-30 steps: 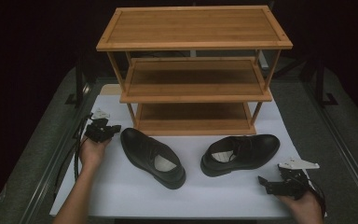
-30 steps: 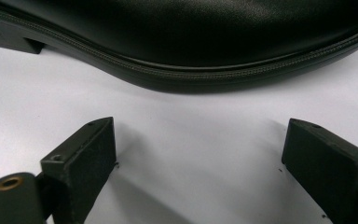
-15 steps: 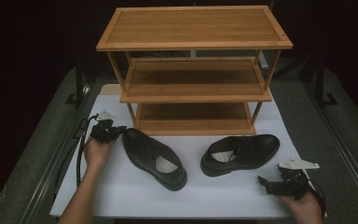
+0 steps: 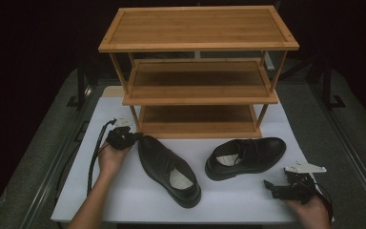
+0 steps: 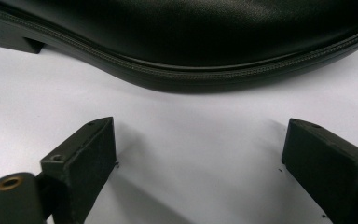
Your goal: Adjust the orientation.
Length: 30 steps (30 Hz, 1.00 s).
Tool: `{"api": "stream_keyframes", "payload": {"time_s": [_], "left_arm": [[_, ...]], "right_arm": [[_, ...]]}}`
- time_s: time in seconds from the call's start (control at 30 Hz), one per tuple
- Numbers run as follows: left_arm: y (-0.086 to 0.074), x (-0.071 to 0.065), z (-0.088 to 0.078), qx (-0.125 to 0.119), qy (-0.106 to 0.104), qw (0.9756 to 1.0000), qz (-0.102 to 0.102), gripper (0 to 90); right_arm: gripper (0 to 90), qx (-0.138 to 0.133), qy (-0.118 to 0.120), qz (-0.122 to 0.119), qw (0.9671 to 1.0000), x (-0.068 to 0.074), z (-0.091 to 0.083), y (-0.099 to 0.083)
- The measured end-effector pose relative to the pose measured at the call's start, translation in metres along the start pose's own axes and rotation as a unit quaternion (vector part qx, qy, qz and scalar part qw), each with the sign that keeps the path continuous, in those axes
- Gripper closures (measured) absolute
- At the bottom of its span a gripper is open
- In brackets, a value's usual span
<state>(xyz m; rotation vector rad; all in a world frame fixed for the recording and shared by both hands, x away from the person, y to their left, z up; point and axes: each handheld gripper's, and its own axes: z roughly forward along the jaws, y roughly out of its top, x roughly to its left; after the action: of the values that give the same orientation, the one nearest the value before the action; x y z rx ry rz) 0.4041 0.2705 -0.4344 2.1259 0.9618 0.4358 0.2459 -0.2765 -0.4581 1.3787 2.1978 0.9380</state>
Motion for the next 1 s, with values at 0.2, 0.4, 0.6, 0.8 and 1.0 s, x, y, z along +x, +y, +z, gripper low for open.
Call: {"api": "stream_keyframes", "payload": {"time_s": [0.2,0.4,0.6,0.8,1.0], "left_arm": [[-0.009,-0.001,-0.023,0.000,0.002,0.9999,-0.012,90.0],[-0.033,-0.017,-0.050,0.005,-0.020,0.9995,-0.025,90.0],[-0.051,-0.052,-0.063,0.023,-0.043,0.9988,-0.010,90.0],[-0.055,-0.070,-0.060,0.029,-0.062,0.9977,0.004,90.0],[-0.053,-0.070,-0.053,0.038,-0.063,0.9972,0.014,90.0]], "right_arm": [[9.2,-0.001,0.000,0.001,1.0000,0.000,0.000,0.000],[9.2,-0.001,0.000,0.000,1.0000,0.000,0.000,0.000],[9.1,0.000,0.000,0.000,1.0000,0.000,0.000,0.000],[9.2,-0.001,0.000,-0.002,1.0000,0.000,0.000,0.000],[9.2,-0.001,0.000,-0.002,1.0000,0.000,0.000,0.000]]}}
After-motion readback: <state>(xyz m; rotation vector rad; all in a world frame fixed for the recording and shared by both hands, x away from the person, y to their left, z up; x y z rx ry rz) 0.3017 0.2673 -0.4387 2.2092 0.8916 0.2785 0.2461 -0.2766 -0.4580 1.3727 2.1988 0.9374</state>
